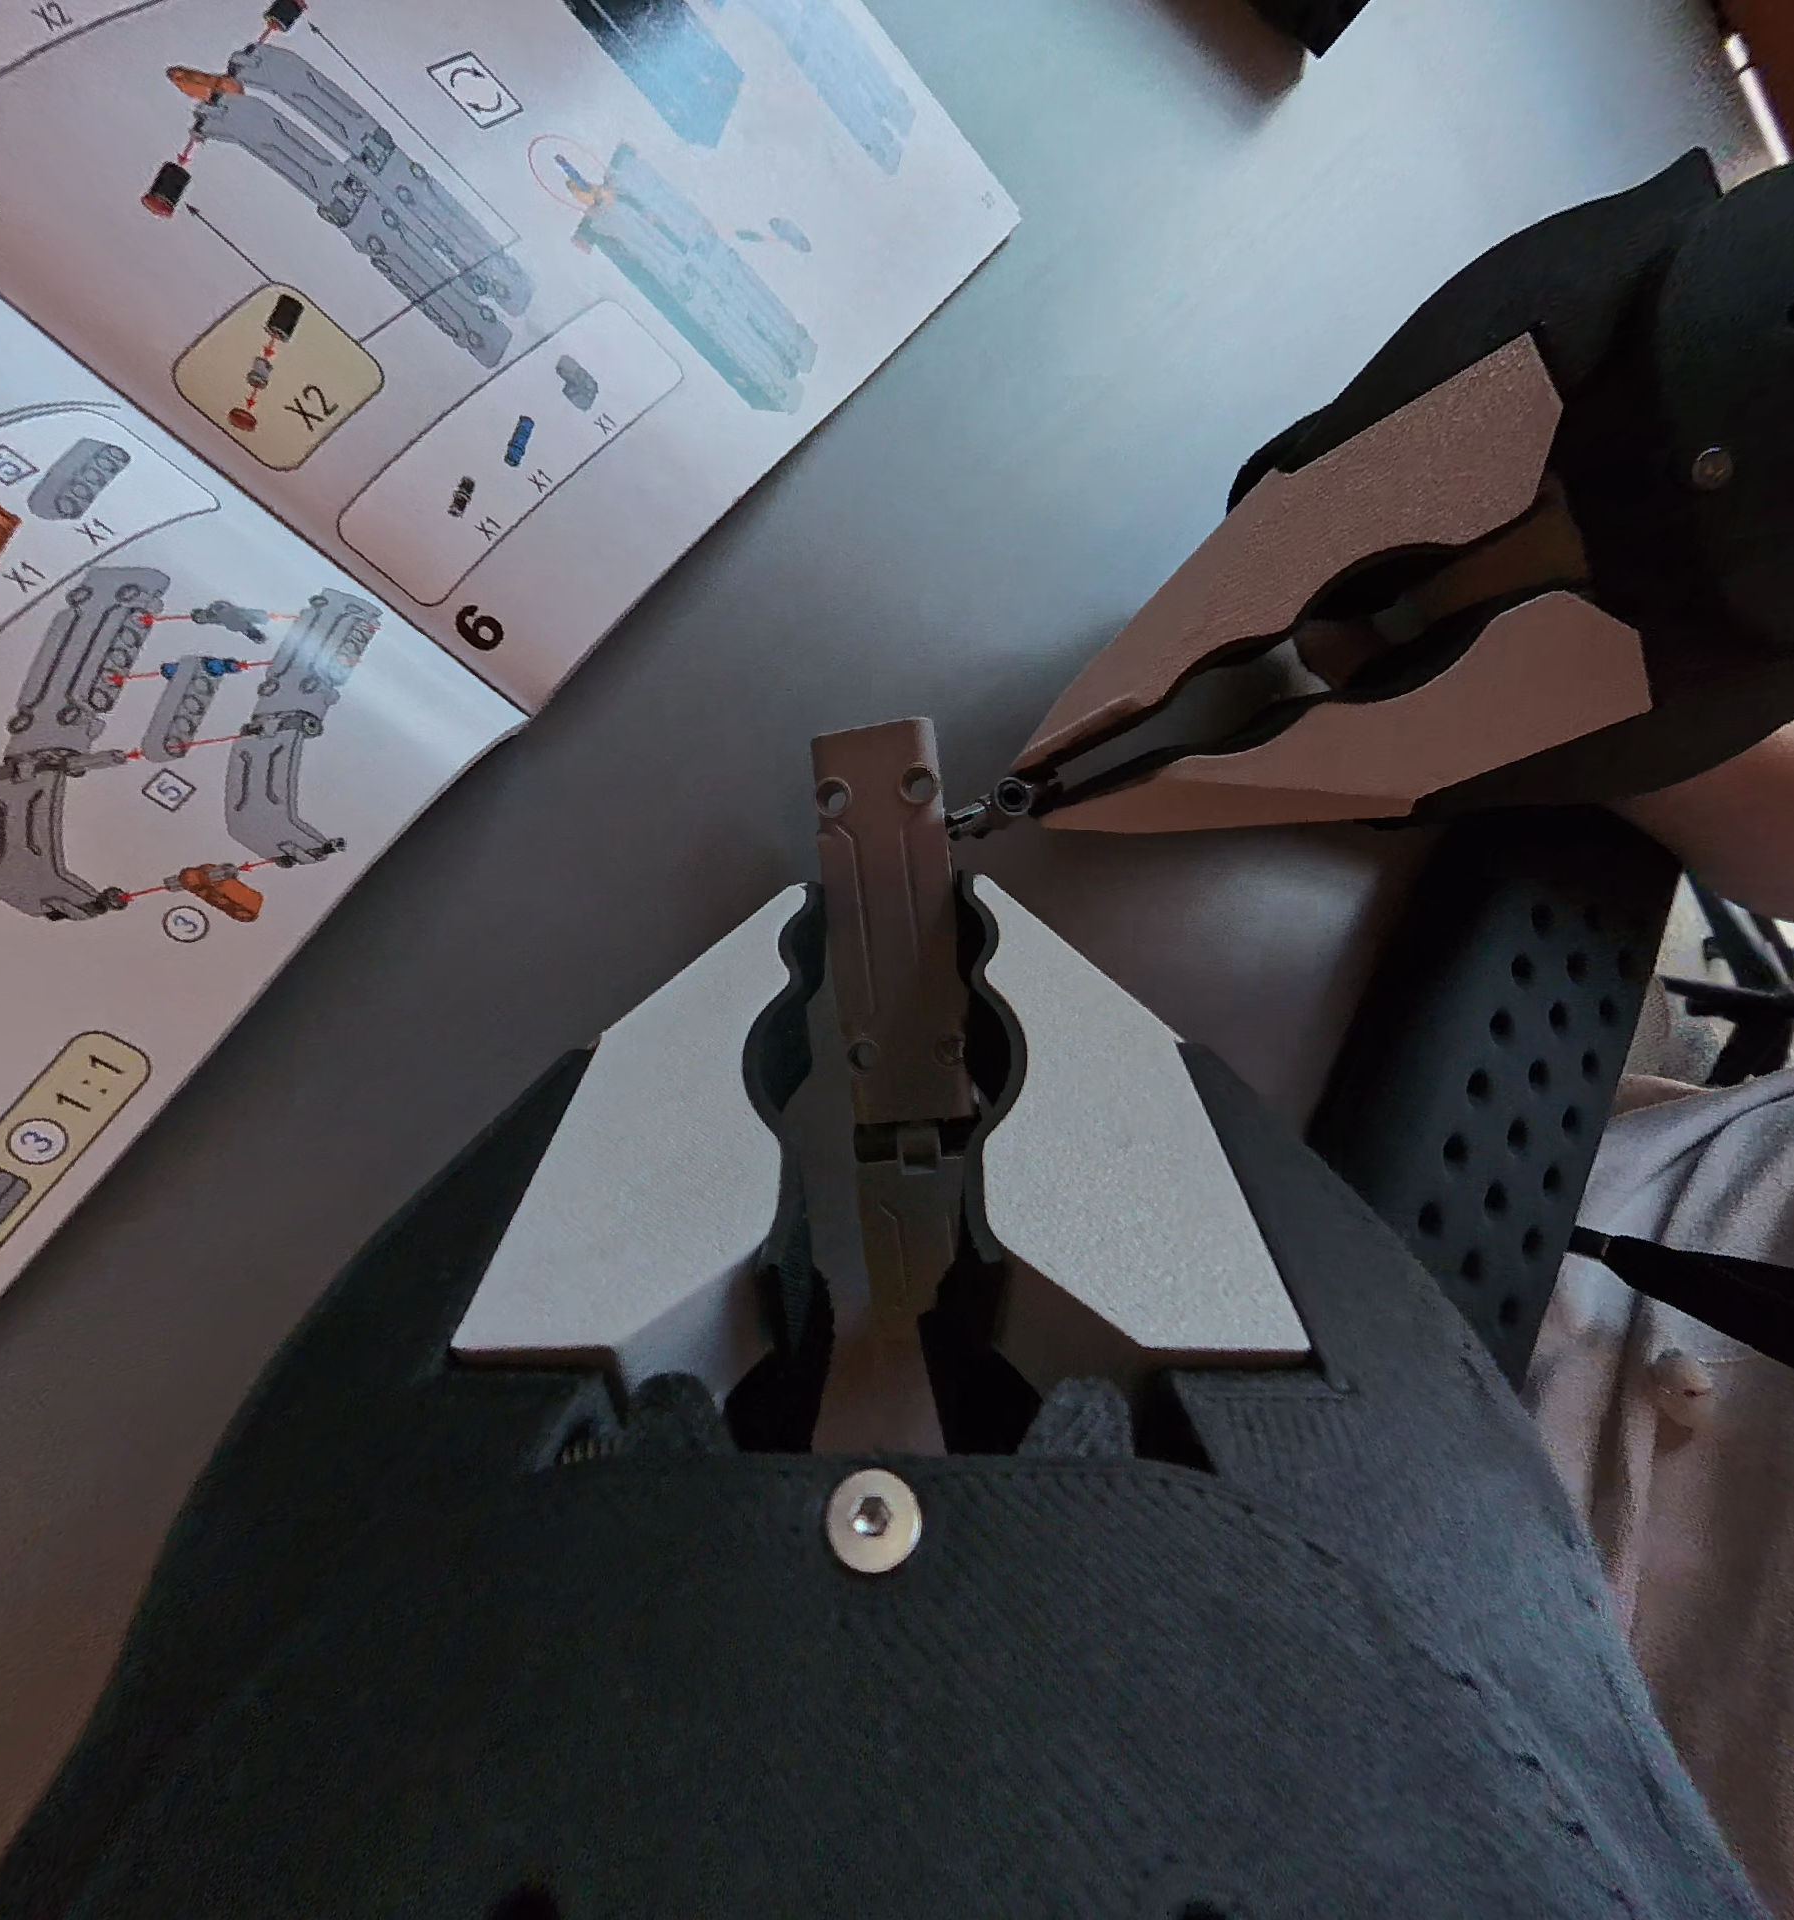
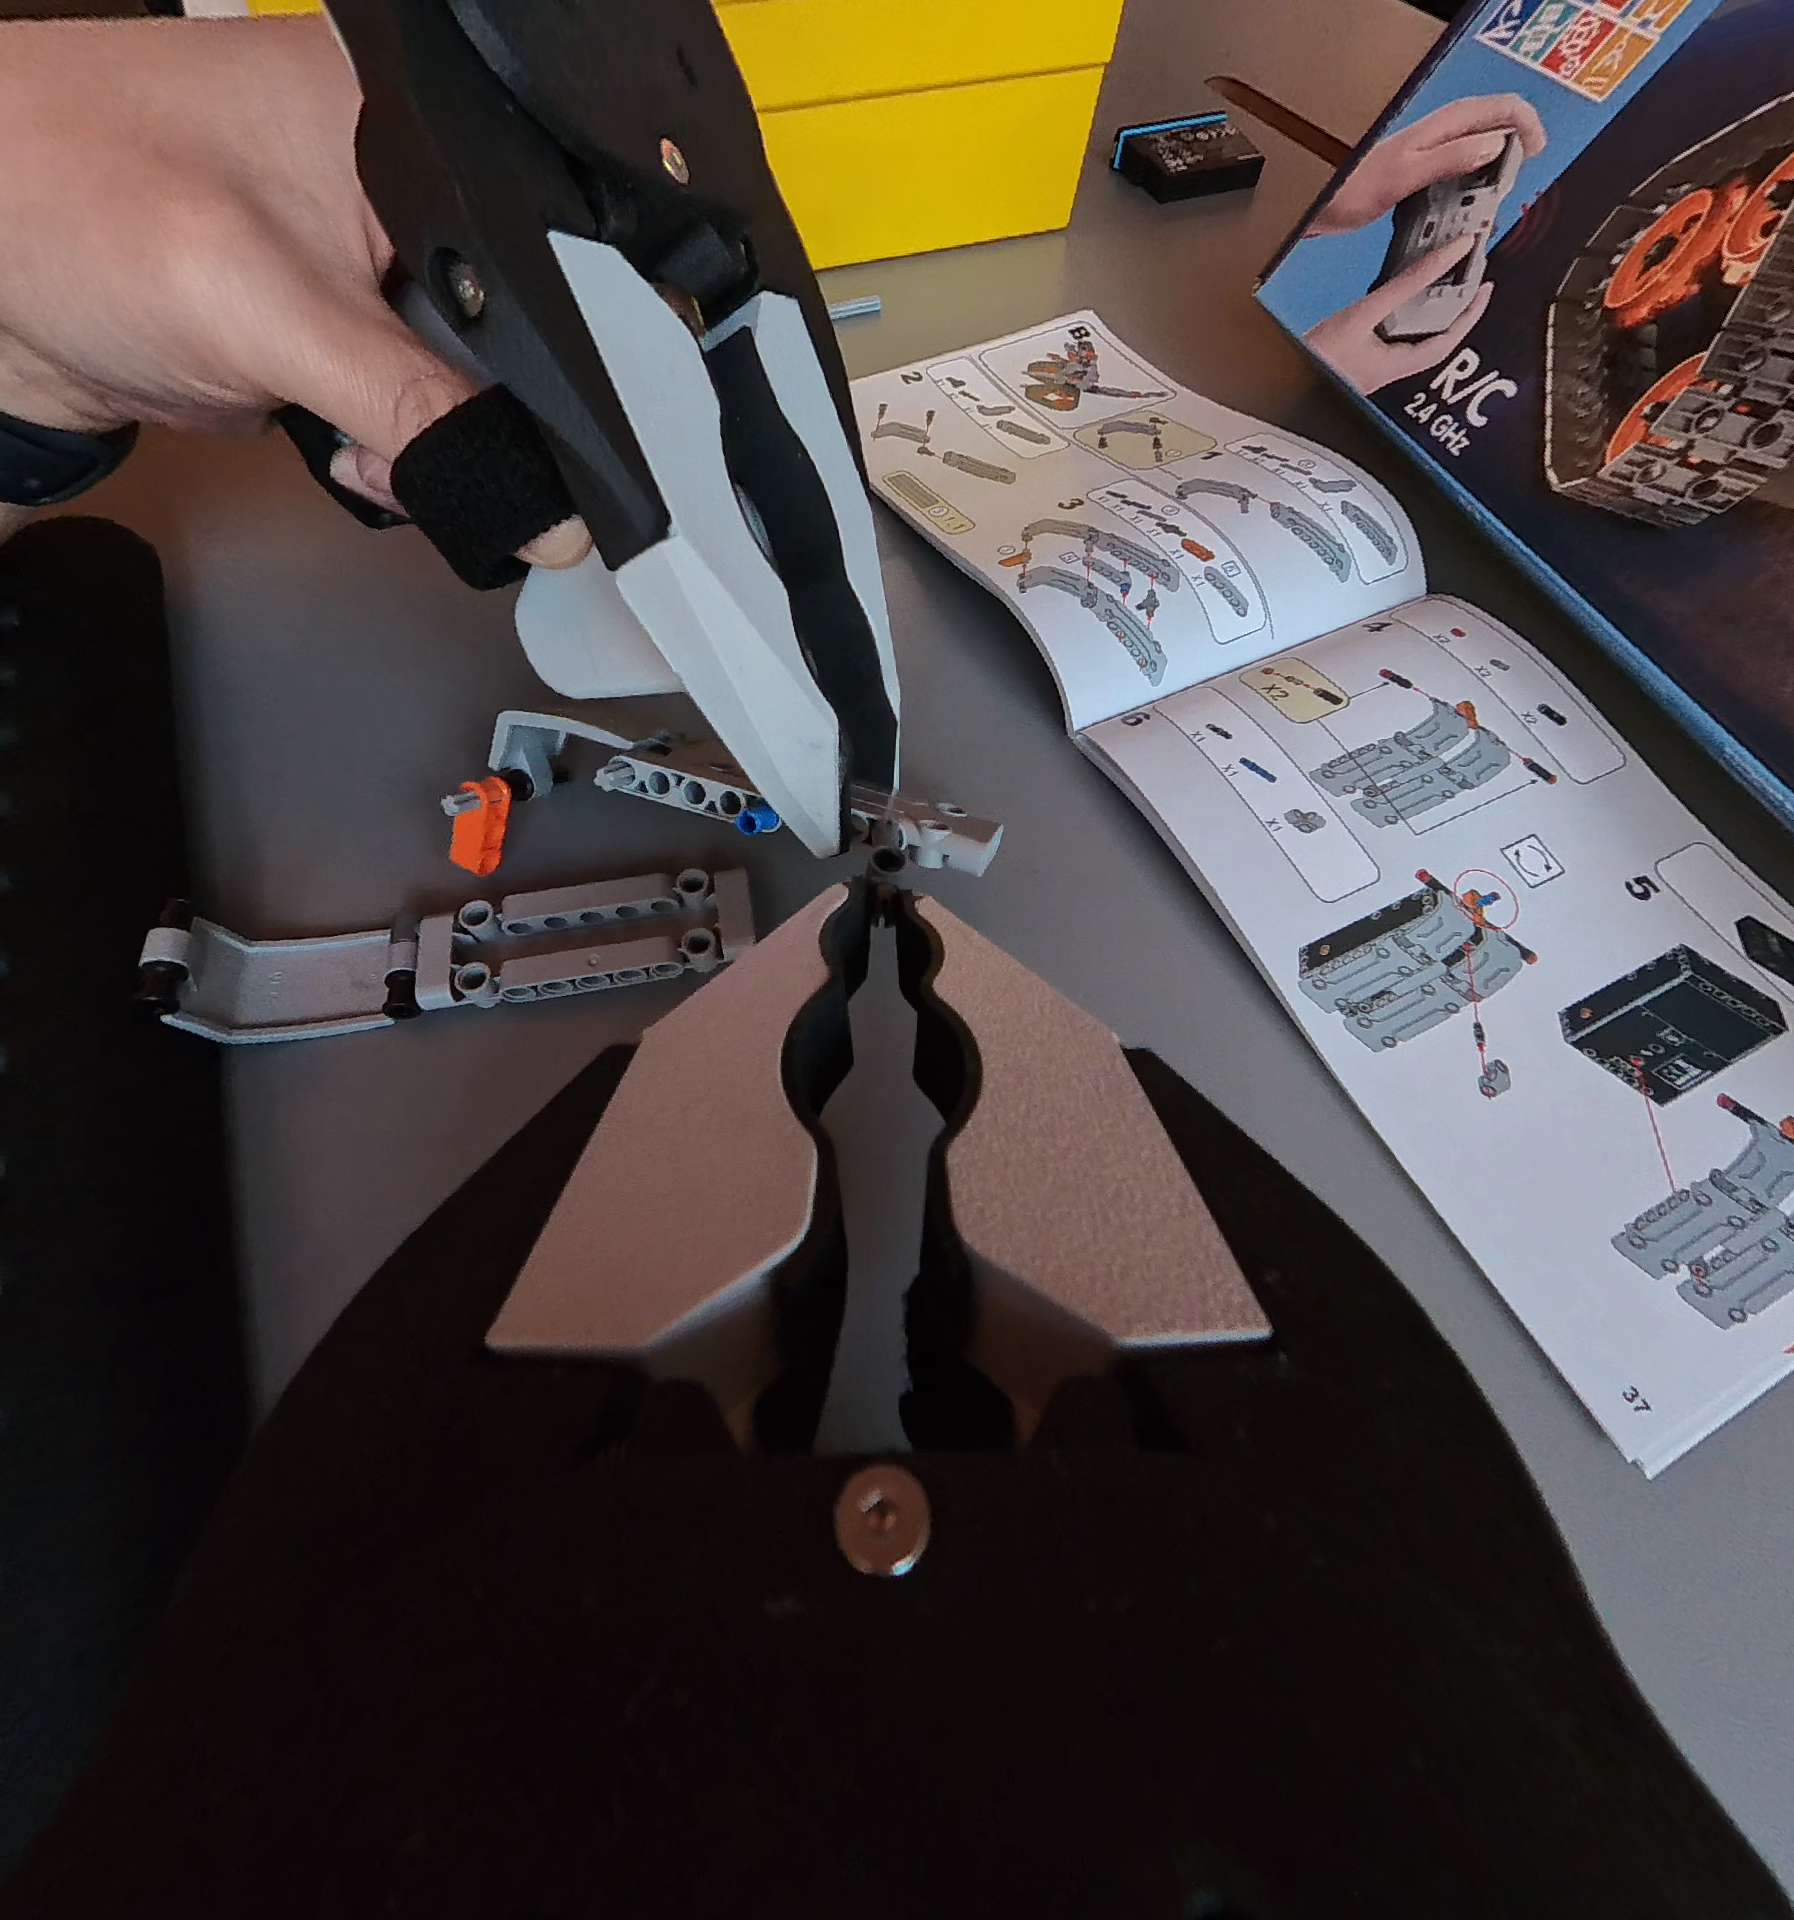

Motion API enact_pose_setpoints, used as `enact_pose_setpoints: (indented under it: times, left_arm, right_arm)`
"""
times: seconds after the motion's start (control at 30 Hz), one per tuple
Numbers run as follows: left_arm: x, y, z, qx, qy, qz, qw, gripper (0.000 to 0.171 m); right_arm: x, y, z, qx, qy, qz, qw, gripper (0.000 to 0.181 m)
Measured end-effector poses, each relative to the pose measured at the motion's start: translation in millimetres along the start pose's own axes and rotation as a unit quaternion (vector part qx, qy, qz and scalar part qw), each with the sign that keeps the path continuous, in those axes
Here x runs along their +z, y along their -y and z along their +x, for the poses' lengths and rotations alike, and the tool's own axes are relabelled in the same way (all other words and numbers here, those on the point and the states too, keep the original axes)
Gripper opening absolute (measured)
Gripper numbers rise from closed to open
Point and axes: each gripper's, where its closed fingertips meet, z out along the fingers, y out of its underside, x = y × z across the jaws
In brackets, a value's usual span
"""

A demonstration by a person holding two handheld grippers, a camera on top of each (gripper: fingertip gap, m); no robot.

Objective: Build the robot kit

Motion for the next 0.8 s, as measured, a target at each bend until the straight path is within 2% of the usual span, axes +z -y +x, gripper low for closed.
enact_pose_setpoints:
  times: [0.27, 0.53, 0.8]
  left_arm:
    - [2.2, -0.4, -3.1, 0.028, 0.048, -0.011, 0.998, 0.023]
    - [4.7, -1.3, -12.2, 0.088, 0.149, -0.037, 0.984, 0.023]
    - [4.4, -2.0, -14.5, 0.043, 0.121, -0.024, 0.991, 0.023]
  right_arm:
    - [2.7, -5.9, 1.9, 0.001, -0.014, -0.031, 0.999, 0.003]
    - [10.6, -12.8, 4.8, 0.003, -0.027, -0.050, 0.998, 0.003]
    - [13.2, -9.1, 8.7, 0.000, -0.040, -0.034, 0.999, 0.004]
